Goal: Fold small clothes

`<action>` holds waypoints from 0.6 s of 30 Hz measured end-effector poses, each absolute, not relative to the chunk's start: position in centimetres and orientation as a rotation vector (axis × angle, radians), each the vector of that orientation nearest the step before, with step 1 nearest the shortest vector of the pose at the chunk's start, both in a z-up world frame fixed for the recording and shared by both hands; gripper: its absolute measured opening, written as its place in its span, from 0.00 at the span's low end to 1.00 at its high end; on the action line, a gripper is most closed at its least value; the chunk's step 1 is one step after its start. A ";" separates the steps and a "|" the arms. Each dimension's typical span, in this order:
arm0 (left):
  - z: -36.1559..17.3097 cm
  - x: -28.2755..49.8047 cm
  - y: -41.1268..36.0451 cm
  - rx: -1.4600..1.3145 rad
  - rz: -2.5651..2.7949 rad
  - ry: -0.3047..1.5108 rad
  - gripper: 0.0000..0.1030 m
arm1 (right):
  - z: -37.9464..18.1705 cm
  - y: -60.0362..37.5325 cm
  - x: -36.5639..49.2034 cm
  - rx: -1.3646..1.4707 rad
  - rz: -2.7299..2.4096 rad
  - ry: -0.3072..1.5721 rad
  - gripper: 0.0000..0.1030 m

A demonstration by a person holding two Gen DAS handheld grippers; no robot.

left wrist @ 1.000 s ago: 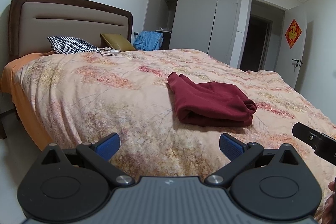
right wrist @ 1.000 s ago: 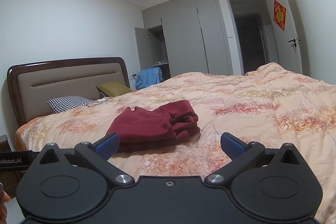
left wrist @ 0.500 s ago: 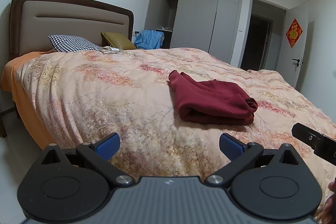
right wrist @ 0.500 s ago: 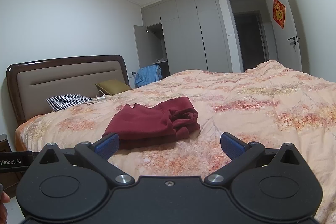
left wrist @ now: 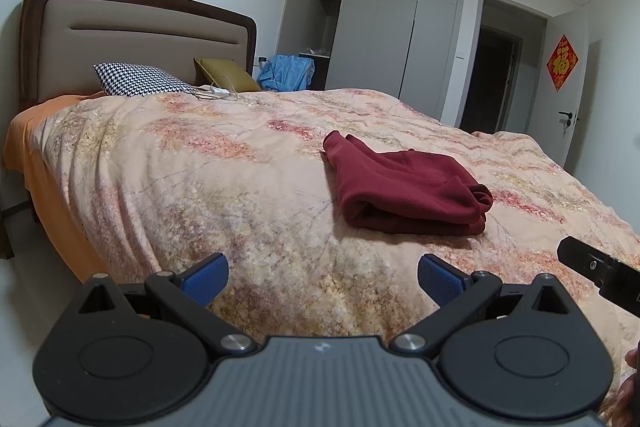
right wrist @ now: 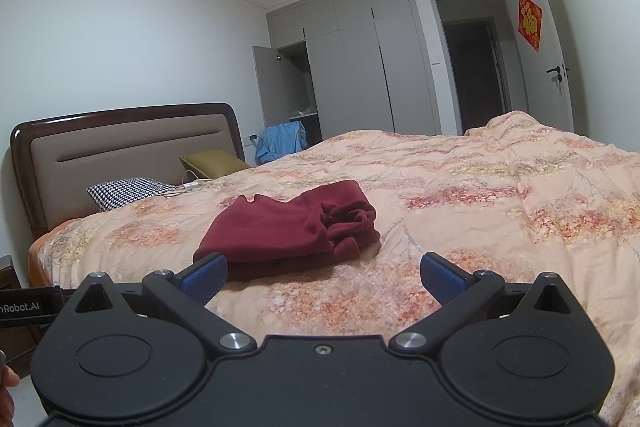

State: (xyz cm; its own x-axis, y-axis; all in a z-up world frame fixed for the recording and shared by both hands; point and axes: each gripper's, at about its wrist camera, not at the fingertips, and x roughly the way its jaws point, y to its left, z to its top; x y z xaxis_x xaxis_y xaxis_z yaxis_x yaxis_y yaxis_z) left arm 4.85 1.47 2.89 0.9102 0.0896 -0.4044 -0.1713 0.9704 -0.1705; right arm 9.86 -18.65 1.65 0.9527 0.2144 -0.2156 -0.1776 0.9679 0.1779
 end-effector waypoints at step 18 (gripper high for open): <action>3.0 4.4 1.1 -0.188 0.137 0.406 1.00 | 1.6 -18.6 9.2 0.162 0.202 0.228 1.00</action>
